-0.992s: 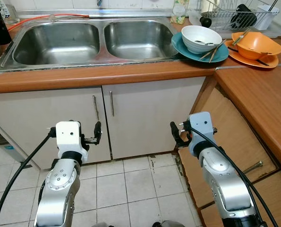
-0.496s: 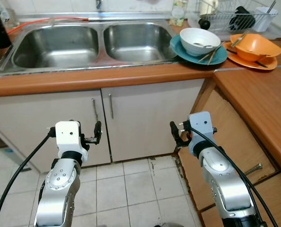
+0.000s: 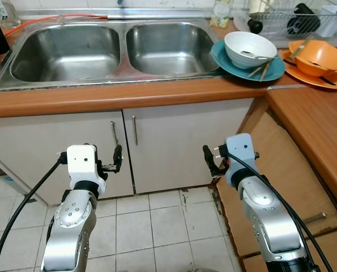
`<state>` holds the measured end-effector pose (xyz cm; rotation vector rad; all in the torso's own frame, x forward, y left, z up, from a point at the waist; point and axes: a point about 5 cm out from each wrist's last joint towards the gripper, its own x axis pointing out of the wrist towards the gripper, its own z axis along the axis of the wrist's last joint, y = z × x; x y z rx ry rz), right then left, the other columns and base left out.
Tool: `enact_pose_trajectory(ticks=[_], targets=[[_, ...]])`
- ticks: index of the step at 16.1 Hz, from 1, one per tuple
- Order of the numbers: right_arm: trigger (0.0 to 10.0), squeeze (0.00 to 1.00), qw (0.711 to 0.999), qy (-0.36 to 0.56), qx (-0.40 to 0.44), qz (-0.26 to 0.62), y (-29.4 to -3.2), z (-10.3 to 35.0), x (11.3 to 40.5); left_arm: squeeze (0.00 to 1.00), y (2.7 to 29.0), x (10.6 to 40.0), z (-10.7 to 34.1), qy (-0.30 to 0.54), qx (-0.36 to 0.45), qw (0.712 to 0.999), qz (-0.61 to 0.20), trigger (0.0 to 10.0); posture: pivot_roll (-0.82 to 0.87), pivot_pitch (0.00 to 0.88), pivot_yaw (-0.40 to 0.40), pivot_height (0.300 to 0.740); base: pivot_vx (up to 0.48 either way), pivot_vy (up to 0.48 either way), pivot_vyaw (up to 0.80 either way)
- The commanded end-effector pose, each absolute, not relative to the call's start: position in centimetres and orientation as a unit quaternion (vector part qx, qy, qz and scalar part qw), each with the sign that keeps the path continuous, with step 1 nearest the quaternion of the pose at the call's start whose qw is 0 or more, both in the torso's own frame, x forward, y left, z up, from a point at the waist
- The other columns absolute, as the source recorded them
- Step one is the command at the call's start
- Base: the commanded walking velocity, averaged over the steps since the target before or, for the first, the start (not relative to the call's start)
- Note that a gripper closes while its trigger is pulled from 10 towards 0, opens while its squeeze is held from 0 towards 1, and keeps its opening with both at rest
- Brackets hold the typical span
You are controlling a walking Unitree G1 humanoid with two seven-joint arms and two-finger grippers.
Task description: Kitchen organization
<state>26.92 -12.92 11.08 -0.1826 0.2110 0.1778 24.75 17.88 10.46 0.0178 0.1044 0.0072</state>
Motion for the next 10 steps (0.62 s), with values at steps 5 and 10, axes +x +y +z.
enact_pose_trajectory(ticks=[5,10], targets=[[10.0,1.0,0.987,0.093,-0.096,0.091,-12.98,11.55,27.1,0.0,17.78,24.67,10.31,0.058,0.006,0.998,0.0,10.0,-0.09,0.02,-0.011,0.74,0.281,0.0,0.0],[10.0,1.0,0.986,0.084,-0.103,0.103,-12.69,11.75,27.1,0.0,17.78,24.71,10.33,0.057,0.004,0.998,0.001,10.0,-0.09,0.021,-0.011,0.74,0.28,0.0,0.0]])
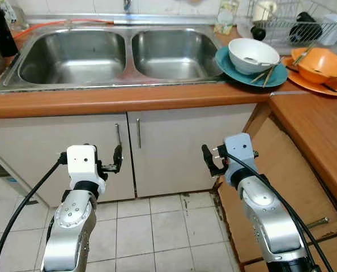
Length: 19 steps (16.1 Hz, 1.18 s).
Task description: Kitchen organization
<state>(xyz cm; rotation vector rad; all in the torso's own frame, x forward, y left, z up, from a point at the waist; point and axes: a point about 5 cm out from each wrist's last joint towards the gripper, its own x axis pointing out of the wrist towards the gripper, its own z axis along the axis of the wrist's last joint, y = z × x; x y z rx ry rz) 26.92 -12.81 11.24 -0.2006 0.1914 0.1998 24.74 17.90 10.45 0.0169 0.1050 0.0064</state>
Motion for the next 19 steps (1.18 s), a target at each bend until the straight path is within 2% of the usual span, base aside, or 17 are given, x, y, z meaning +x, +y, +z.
enact_pose_trajectory(ticks=[1,3,19], targets=[[10.0,1.0,0.985,0.081,-0.104,0.108,-12.56,11.85,27.09,0.0,17.79,24.71,10.33,0.057,0.004,0.998,0.001,10.0,-0.09,0.021,-0.011,0.74,0.281,0.0,0.0],[10.0,1.0,0.985,0.075,-0.107,0.114,-12.3,12.02,27.04,0.0,17.8,24.69,10.33,0.057,0.003,0.998,0.001,10.0,-0.09,0.021,-0.011,0.74,0.283,0.0,0.8],[10.0,1.0,0.987,0.055,-0.109,0.101,-12.67,12.66,27.26,0.0,17.82,24.92,10.78,0.049,0.004,0.999,0.0,10.0,-0.1,0.027,-0.016,0.74,0.28,0.0,0.0]])
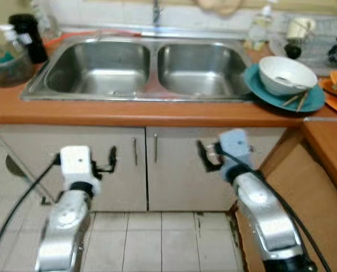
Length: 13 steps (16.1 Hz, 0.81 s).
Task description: Kitchen organization
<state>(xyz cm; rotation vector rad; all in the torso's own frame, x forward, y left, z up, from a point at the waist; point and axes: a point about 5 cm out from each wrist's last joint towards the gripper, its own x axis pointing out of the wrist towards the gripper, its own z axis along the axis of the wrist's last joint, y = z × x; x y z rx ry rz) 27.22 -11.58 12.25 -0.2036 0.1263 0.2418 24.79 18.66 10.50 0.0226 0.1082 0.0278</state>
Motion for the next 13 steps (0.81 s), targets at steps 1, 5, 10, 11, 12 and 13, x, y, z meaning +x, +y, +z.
enact_pose_trajectory(ticks=[1,5,10,11,12,13], targets=[[10.0,1.0,0.99,0.037,-0.103,0.094,-12.8,13.3,27.3,0.0,17.7,25.1,11.3,0.04,0.012,0.999,-0.006,10.0,-0.09,0.028,-0.016,0.74,0.281,0.0,0.0],[10.0,1.0,0.992,-0.006,-0.088,0.085,-12.9,15.2,27.1,0.0,17.6,25.1,14.3,-0.004,0.049,0.998,-0.041,10.0,-0.09,0.018,-0.013,0.74,0.282,0.0,0.0],[10.0,1.0,0.995,-0.009,-0.071,0.075,-12.9,15.5,26.7,0.0,17.4,25.9,18.1,-0.058,0.048,0.996,-0.052,10.0,-0.07,0.0,-0.017,0.74,0.279,0.0,0.0],[10.0,1.0,0.996,-0.002,-0.061,0.068,-13.0,15.4,26.7,0.0,17.0,26.0,18.2,-0.056,0.048,0.995,-0.064,10.0,-0.07,0.0,-0.013,0.74,0.281,0.0,0.0],[10.0,1.0,0.997,-0.001,-0.053,0.058,-13.2,15.6,26.5,0.0,16.6,26.1,17.8,-0.047,0.047,0.995,-0.072,10.0,-0.08,0.0,-0.007,0.74,0.277,0.0,-0.8],[10.0,1.0,0.997,-0.002,-0.05,0.055,-13.3,15.7,26.5,0.0,16.5,26.1,17.6,-0.044,0.047,0.995,-0.073,10.0,-0.09,0.0,-0.006,0.74,0.281,0.0,-0.8]])
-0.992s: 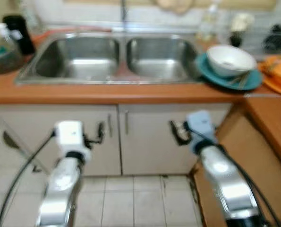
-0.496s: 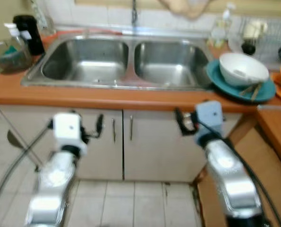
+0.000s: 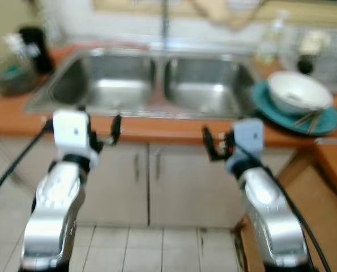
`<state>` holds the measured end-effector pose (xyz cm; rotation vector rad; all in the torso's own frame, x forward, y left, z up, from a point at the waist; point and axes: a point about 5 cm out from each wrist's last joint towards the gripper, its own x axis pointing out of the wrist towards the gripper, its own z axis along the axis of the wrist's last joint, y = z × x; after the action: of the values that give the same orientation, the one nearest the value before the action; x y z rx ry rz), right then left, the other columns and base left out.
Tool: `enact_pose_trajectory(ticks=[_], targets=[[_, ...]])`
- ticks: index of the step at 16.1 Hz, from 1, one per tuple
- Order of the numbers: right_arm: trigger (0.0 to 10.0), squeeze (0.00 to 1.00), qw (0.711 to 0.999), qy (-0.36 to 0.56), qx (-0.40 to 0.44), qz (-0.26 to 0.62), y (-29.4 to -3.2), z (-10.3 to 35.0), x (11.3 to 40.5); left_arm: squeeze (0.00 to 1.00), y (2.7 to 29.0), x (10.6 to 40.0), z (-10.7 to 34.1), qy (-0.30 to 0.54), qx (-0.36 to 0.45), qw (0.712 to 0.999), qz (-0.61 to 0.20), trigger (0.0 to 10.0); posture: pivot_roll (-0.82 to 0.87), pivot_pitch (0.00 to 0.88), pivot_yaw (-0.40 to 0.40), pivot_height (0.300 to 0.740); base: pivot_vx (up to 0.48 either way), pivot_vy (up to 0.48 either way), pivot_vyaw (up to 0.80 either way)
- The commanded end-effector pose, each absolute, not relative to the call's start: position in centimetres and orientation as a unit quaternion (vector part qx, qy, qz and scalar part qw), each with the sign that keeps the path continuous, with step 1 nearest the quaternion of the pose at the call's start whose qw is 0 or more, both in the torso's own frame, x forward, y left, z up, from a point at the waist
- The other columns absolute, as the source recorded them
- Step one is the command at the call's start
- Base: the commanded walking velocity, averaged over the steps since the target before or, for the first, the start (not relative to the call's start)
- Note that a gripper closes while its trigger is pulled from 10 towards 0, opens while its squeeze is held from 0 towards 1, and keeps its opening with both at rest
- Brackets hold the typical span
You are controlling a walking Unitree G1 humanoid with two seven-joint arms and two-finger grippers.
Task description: Kitchen organization
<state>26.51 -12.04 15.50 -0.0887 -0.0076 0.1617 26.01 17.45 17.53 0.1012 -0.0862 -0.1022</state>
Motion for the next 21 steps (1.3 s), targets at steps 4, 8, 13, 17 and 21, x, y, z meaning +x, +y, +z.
enact_pose_trajectory(ticks=[4,8,13,17,21], targets=[[10.0,1.0,0.998,-0.011,-0.051,0.044,-13.9,16.1,26.6,0.0,16.0,26.3,16.9,-0.025,0.03,0.997,-0.069,10.0,-0.1,0.0,-0.015,0.74,0.28,0.0,-0.8],[10.0,1.0,0.996,-0.057,-0.051,0.05,-13.4,17.5,26.3,0.0,16.7,26.4,16.2,-0.01,0.015,0.998,-0.055,10.0,-0.12,0.0,0.006,0.74,0.281,0.0,-0.28],[10.0,1.0,0.992,-0.1,-0.028,0.066,-13.0,18.8,25.9,0.0,16.5,26.7,17.0,-0.024,0.016,0.998,-0.057,10.0,-0.11,0.0,-0.008,0.74,0.277,0.0,0.0],[10.0,1.0,0.994,-0.084,-0.029,0.07,-12.7,18.2,25.6,0.0,16.8,26.5,16.7,-0.019,0.013,0.998,-0.057,10.0,-0.12,0.0,0.016,0.74,0.276,0.0,-0.46],[10.0,1.0,0.991,-0.095,-0.043,0.082,-13.1,18.9,25.2,0.0,16.2,27.4,17.3,-0.035,0.003,0.997,-0.064,10.0,-0.13,0.0,0.023,0.74,0.277,0.0,-0.39]])
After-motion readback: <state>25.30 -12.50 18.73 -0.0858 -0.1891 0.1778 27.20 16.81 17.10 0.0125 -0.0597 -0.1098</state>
